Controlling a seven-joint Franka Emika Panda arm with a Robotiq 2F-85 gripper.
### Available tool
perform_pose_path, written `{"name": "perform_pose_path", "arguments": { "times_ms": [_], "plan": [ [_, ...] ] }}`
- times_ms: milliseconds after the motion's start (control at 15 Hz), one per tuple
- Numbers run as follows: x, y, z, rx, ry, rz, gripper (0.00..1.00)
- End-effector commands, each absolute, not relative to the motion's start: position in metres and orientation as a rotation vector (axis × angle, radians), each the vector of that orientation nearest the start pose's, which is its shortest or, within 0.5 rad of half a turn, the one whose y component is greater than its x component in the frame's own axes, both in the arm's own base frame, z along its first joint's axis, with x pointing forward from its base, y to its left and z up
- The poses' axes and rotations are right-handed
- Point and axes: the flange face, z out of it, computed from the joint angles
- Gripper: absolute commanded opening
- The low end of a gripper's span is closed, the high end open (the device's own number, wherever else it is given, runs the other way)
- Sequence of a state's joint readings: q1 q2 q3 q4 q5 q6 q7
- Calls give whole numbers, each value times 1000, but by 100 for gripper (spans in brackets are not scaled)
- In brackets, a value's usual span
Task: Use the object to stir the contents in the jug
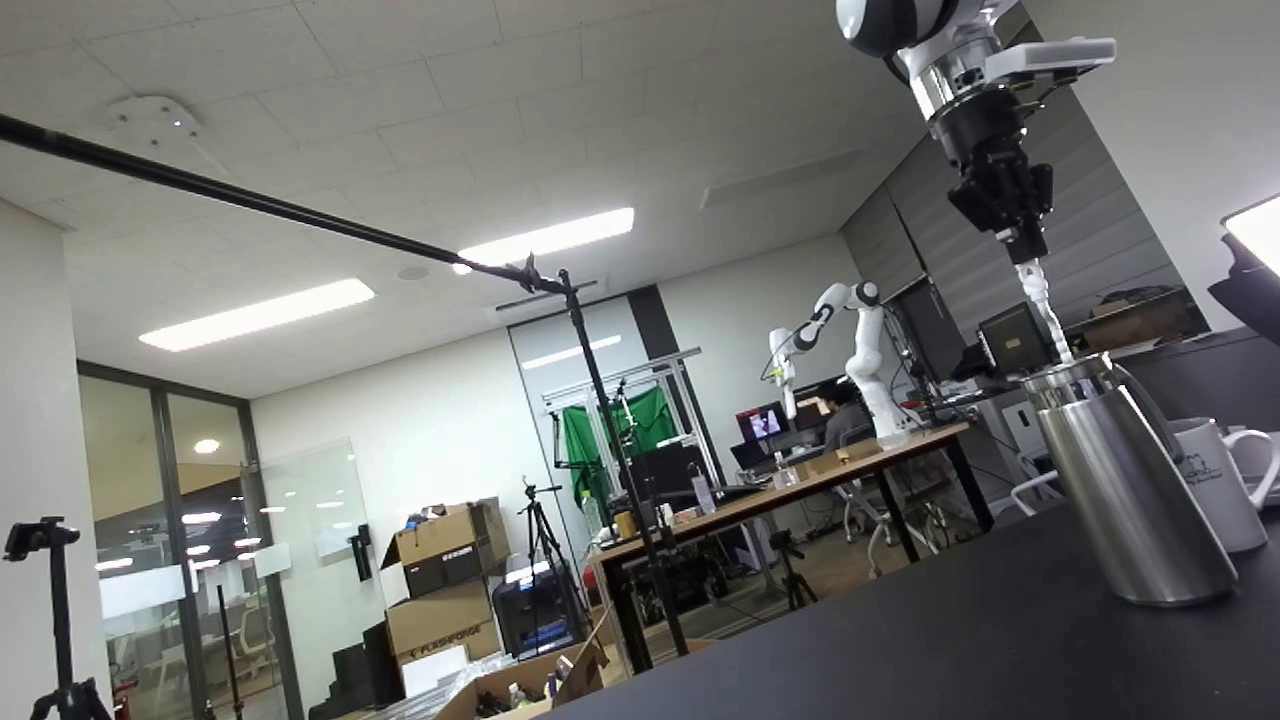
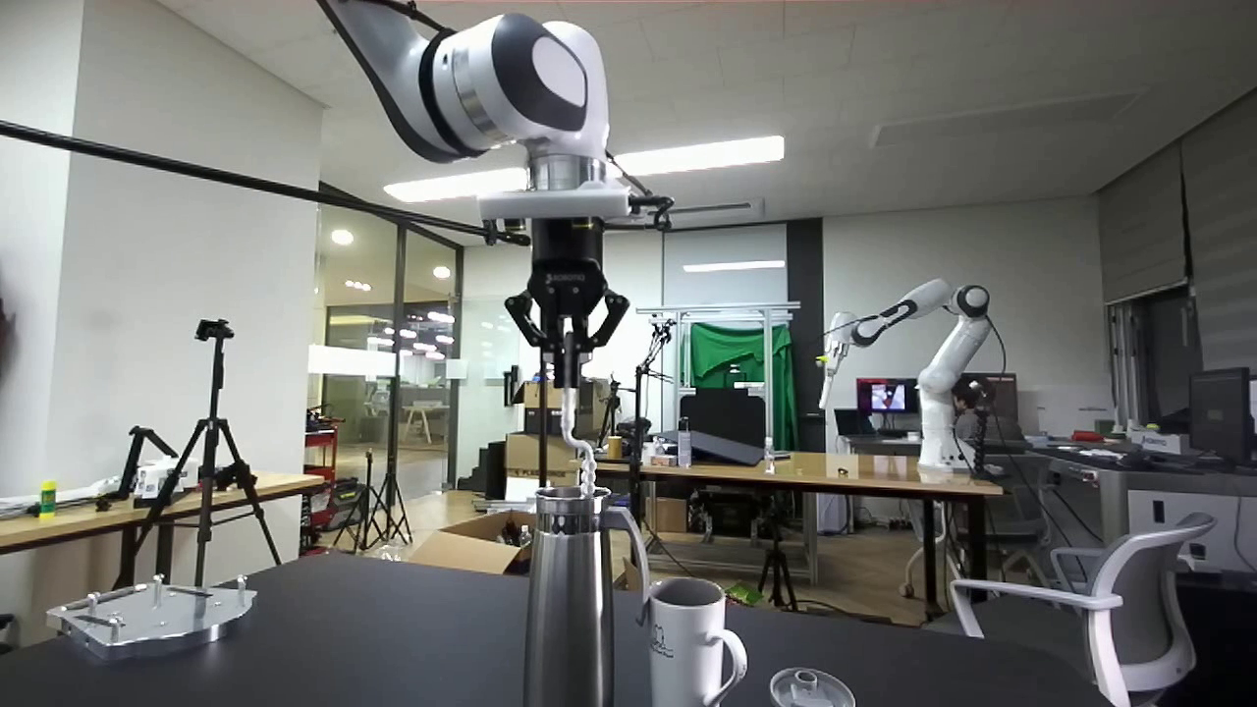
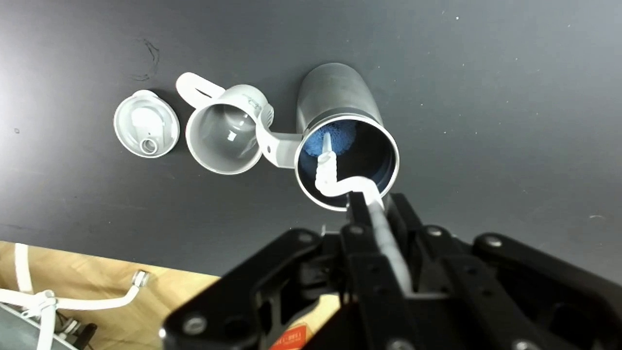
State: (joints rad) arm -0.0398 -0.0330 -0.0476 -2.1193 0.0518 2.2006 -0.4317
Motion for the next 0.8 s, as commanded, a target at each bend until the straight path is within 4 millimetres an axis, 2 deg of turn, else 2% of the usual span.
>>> {"name": "perform_pose_path", "arguments": {
  "times_ms": [0, 400, 600, 733],
  "plan": [
    [558, -47, 415, -3066, -498, -153, 4],
    [564, -47, 360, -3051, -526, -76, 4],
    [565, -45, 362, -3050, -544, -90, 4],
    [564, -41, 371, -3049, -563, -103, 4]
  ]
}}
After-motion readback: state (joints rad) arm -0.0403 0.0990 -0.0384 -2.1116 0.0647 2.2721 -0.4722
